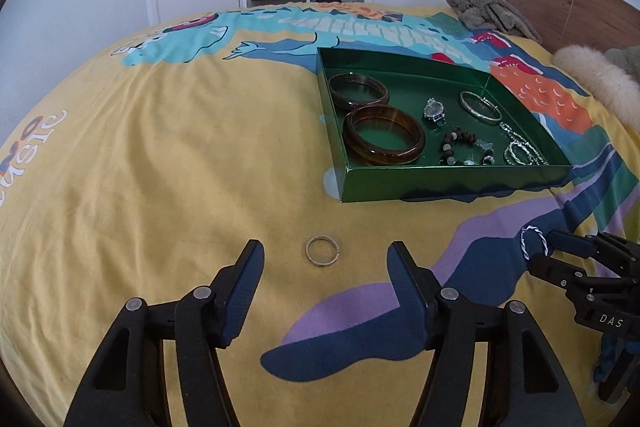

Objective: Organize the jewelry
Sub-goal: 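Grasp the small silver ring with the left tool while the right tool grasps another twisted silver hoop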

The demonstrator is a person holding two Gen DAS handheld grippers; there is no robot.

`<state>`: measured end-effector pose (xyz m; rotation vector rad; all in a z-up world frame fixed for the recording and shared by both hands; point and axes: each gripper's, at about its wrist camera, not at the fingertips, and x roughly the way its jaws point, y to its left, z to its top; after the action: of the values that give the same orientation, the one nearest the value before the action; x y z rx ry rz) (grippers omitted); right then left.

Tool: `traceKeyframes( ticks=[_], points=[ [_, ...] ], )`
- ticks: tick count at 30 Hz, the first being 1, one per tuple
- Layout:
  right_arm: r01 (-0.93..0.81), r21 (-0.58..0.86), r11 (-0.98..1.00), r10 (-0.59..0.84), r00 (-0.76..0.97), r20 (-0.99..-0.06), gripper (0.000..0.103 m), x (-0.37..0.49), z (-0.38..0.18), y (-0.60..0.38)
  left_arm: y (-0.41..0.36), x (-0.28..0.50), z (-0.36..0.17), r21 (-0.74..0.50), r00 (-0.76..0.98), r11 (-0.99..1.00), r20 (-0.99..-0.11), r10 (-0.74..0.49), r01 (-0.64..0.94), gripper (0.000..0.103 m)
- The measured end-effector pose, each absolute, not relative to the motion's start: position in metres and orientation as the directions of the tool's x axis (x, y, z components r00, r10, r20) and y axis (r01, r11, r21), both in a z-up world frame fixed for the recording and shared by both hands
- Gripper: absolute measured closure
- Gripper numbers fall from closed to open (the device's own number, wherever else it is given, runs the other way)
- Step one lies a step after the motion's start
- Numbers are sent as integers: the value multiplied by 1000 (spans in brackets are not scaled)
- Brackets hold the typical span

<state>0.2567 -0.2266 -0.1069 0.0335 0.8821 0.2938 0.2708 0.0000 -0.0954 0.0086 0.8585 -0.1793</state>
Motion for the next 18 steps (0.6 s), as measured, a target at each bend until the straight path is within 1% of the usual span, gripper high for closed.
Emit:
traceKeyframes(
  ticks=[4,9,11,13,14,16,18],
  points=[
    [-257,121,959,255,590,-766,50,262,-114,-219,-2,280,-110,-62,613,985,-776,-149,162,52],
    [-261,129,957,264,588,-765,51,265,-116,-221,-1,286,-119,-77,604,985,-782,-154,152,58],
    [-263,130,956,265,588,-764,53,266,-116,-221,0,289,-120,-85,602,985,-783,-158,149,63],
    [-259,125,958,259,589,-765,64,266,-117,-222,1,290,-123,-91,598,985,-785,-162,148,71],
    [-256,129,958,260,589,-765,65,266,-117,-223,1,289,-124,-94,598,984,-784,-166,151,73],
    [-255,138,957,267,587,-764,65,266,-118,-223,0,288,-125,-96,597,982,-783,-173,160,83],
    [-257,141,956,270,588,-762,65,265,-118,-224,-1,286,-123,-93,601,982,-780,-176,166,83]
  ],
)
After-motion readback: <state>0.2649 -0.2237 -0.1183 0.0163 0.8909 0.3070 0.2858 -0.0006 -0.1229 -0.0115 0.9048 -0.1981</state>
